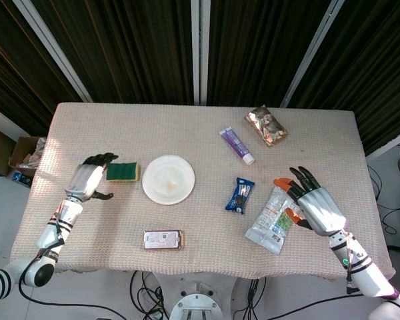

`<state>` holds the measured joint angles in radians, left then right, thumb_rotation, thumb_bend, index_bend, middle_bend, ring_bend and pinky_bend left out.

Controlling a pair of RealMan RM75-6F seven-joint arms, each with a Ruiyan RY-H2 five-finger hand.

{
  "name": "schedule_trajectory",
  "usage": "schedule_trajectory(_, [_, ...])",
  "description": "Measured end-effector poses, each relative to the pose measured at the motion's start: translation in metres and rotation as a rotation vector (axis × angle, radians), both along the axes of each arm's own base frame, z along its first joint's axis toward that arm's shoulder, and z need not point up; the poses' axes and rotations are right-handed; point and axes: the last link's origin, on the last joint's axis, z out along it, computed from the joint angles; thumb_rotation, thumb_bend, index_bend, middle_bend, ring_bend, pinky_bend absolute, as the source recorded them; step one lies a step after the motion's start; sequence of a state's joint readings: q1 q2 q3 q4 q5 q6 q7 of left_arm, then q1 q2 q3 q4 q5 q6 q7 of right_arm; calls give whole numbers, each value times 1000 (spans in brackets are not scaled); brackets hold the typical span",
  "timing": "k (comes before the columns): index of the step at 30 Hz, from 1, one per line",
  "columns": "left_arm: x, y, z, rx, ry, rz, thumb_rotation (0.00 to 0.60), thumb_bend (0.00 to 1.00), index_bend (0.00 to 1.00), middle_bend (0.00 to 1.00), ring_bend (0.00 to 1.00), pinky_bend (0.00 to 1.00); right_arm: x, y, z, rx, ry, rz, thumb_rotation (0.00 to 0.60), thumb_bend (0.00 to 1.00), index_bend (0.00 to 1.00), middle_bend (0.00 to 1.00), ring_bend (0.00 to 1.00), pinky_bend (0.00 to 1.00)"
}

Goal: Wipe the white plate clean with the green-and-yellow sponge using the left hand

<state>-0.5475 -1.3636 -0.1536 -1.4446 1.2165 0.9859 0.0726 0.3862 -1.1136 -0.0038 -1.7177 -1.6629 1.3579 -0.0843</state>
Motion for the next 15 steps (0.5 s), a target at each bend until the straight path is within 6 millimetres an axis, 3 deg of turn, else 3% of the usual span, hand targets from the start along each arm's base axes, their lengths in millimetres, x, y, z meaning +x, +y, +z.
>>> schedule_trajectory(5, [9, 25, -10, -35, 65, 87, 600, 100, 118, 88, 124, 162, -13, 15, 21, -68, 0, -49, 600, 283, 187, 218, 0, 20])
schedule_trajectory(15, [34, 51, -41, -114, 81, 221, 600, 99, 145, 140, 147, 164, -27, 19, 21, -73, -24, -87, 600, 284, 186, 218, 0, 20])
